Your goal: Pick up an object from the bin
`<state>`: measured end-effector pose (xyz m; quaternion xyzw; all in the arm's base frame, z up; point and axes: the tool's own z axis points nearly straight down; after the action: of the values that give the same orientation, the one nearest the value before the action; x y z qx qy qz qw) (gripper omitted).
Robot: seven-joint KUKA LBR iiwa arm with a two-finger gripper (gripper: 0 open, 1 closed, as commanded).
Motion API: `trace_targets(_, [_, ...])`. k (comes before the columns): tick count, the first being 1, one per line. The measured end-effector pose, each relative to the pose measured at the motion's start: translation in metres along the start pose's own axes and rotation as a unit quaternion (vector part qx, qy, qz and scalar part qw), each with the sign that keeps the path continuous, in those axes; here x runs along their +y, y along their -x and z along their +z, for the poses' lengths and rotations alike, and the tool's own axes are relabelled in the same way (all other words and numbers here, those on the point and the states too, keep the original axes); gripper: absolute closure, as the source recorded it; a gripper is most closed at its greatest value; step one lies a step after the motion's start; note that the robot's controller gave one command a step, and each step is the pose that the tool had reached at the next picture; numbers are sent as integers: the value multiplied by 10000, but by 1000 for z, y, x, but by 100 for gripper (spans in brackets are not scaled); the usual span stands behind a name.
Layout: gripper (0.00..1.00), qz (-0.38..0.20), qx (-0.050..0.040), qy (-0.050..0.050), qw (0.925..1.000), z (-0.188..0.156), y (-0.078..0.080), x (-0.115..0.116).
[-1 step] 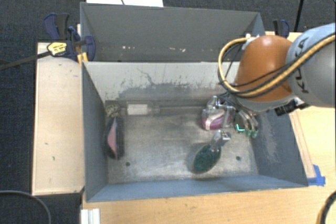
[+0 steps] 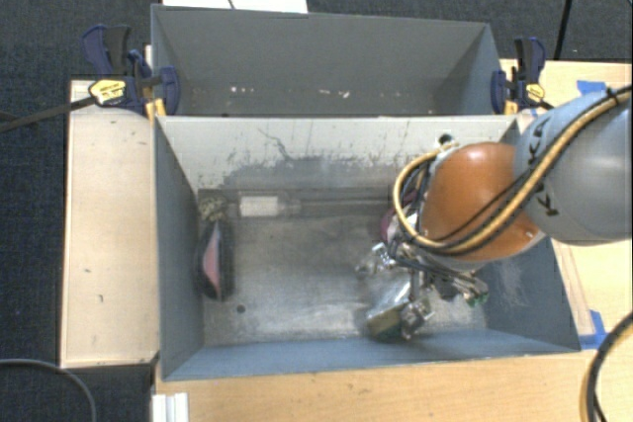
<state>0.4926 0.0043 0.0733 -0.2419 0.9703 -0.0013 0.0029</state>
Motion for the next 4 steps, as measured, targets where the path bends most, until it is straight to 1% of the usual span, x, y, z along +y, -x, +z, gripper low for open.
trace_targets(1, [0, -347, 1, 8, 9994, -28, -22, -16])
trace_targets(2, [0, -599, -4, 14, 9982, -34, 1, -16])
trace_targets(3, [0, -1068, -13, 13, 9943, 2, 9, -14])
trace_targets(4, [0, -1050, -6, 14, 9945, 1, 10, -14])
